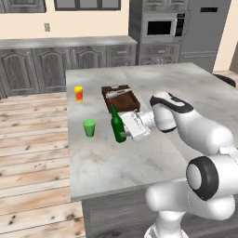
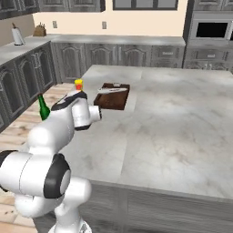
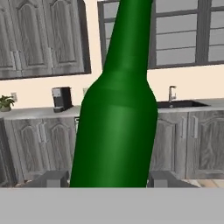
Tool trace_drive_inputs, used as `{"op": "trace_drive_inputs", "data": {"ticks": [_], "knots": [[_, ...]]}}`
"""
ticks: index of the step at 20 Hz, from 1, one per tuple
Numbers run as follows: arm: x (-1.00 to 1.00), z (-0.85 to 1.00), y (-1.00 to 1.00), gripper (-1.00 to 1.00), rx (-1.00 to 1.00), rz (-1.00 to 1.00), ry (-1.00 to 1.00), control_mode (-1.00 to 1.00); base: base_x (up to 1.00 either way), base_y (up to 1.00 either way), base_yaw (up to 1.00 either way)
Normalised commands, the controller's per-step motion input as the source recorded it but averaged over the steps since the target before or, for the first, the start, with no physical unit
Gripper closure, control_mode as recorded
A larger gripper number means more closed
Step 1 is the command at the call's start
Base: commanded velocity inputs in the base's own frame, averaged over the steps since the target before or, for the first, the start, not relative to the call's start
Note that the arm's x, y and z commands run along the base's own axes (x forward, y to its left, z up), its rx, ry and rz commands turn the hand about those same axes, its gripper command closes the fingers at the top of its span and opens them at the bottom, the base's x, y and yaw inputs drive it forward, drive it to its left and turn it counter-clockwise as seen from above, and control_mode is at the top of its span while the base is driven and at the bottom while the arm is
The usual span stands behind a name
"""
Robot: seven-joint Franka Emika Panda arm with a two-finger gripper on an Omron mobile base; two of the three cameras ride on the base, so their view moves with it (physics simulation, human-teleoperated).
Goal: Place the drinks on the dining counter in a tight cluster.
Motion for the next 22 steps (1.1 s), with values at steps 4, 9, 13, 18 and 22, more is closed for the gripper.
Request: {"op": "trace_drive_inputs", "data": {"ticks": [4, 9, 13, 18, 22], "knots": [[0.5, -0.14, 0.0, 1.0, 0.0, 0.09, 0.08, -1.0, 0.0, 0.0, 0.0], [0.38, -0.64, 0.0, 1.0, 0.0, 0.04, -0.07, -1.0, 0.0, 0.0, 0.0], [0.06, -0.81, -0.01, 1.0, 0.08, 0.02, -0.15, -1.0, 0.0, 0.0, 0.0], [0.0, -0.74, -0.02, 1.0, 0.08, 0.0, -0.12, -1.0, 0.0, 0.0, 0.0], [0.01, -0.4, -0.06, 1.0, 0.02, 0.0, -0.06, -1.0, 0.0, 0.0, 0.0]]}}
